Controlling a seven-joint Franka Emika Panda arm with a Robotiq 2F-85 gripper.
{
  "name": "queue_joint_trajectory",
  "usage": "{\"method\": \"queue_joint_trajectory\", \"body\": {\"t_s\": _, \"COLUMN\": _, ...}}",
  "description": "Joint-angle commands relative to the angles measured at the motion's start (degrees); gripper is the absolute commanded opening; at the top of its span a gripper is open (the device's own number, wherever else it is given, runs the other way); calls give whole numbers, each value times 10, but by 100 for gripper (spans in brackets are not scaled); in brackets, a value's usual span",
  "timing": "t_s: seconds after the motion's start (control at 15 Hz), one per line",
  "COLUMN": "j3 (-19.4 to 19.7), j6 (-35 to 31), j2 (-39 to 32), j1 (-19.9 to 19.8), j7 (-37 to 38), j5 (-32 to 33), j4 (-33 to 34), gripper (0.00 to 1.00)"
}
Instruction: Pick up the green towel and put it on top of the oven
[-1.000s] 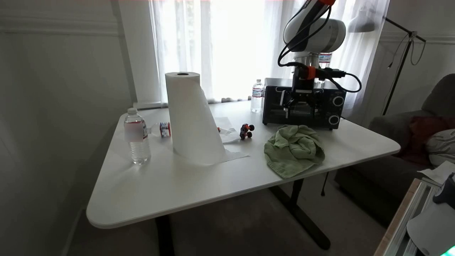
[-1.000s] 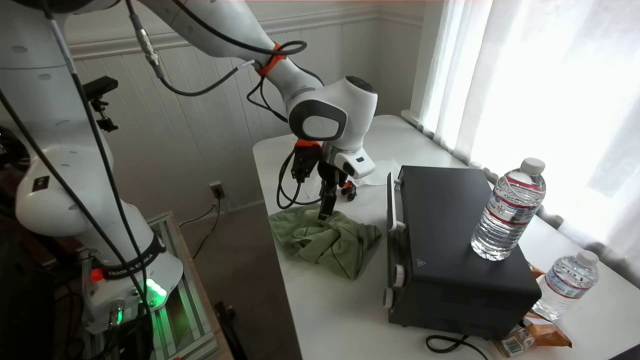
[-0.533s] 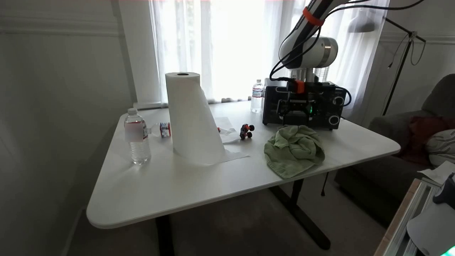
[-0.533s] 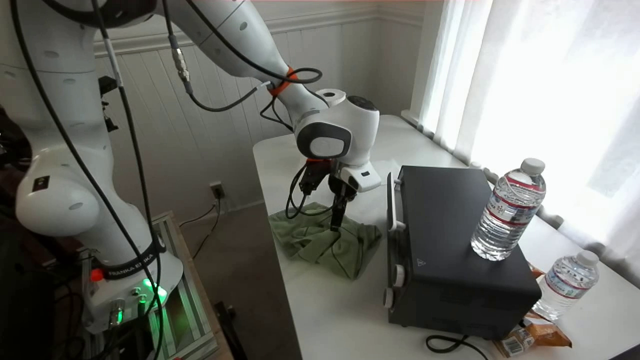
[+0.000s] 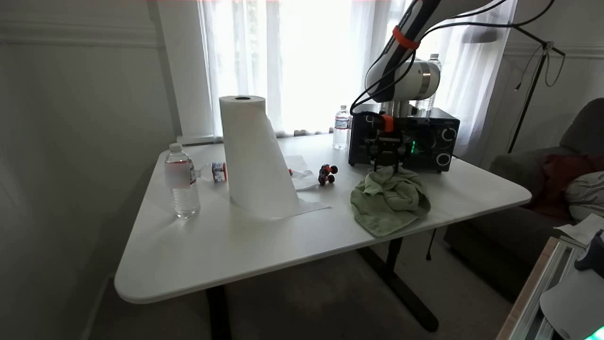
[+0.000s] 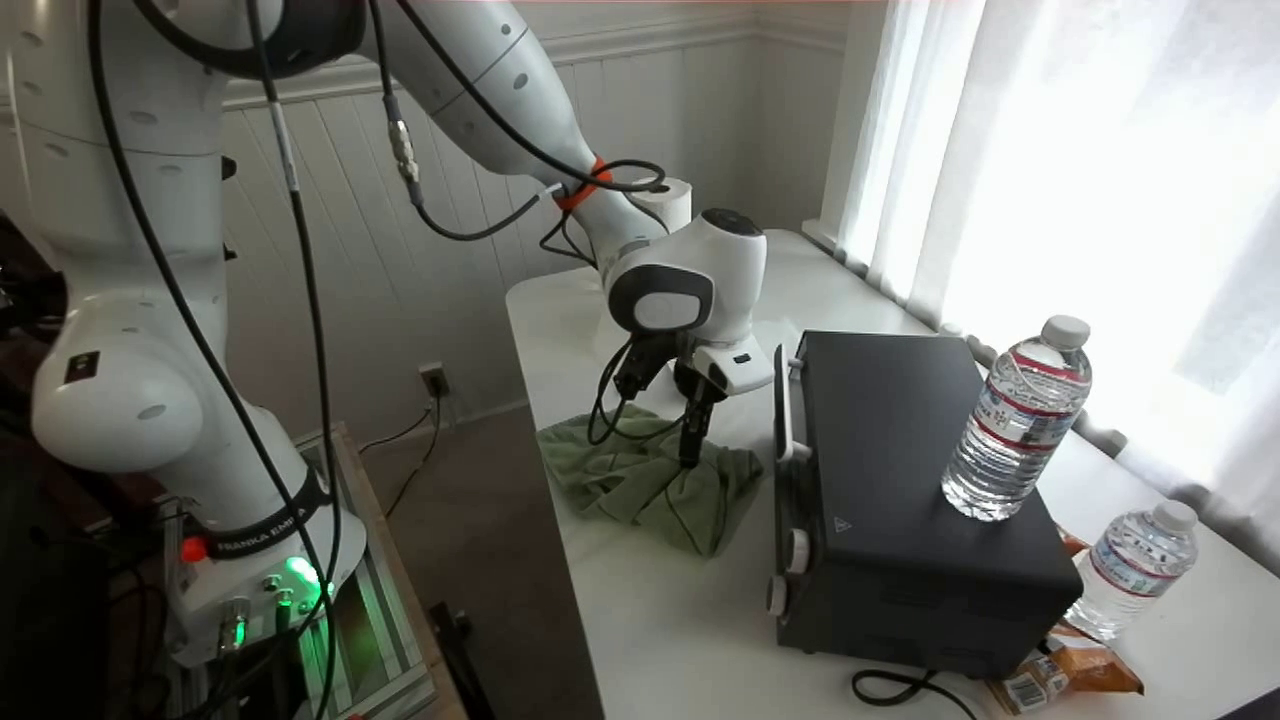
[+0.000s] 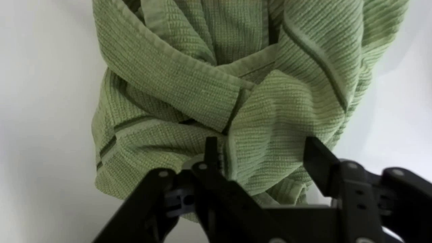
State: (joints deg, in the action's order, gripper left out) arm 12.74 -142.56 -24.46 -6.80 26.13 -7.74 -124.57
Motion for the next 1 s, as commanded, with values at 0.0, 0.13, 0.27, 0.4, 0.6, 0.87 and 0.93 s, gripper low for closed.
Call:
{"method": "queue_joint_trajectory", "body": {"t_s": 0.0, "j3": 2, "j6": -10, "j2": -2, "j1": 3, "j7": 17, "j5": -10, "j4": 5, "gripper": 36}}
{"method": "queue_joint_trajectory", "body": {"t_s": 0.13, "j3": 6, "j6": -5, "j2": 7, "j1": 7, "j7": 28, "j5": -6, "j4": -1, "gripper": 23}}
{"method": "queue_joint_trajectory", "body": {"t_s": 0.27, "j3": 14, "j6": -3, "j2": 17, "j1": 14, "j7": 41, "j5": 6, "j4": -12, "gripper": 9}}
{"method": "queue_joint_trajectory", "body": {"t_s": 0.4, "j3": 27, "j6": -8, "j2": 35, "j1": 24, "j7": 61, "j5": 20, "j4": -31, "gripper": 3}}
{"method": "queue_joint_trajectory", "body": {"t_s": 0.6, "j3": 48, "j6": -22, "j2": 80, "j1": 32, "j7": 83, "j5": 39, "j4": -67, "gripper": 2}}
{"method": "queue_joint_trajectory", "body": {"t_s": 0.87, "j3": 63, "j6": -35, "j2": 182, "j1": 22, "j7": 79, "j5": 69, "j4": -133, "gripper": 4}}
{"method": "queue_joint_trajectory", "body": {"t_s": 0.93, "j3": 62, "j6": -40, "j2": 211, "j1": 15, "j7": 69, "j5": 73, "j4": -150, "gripper": 4}}
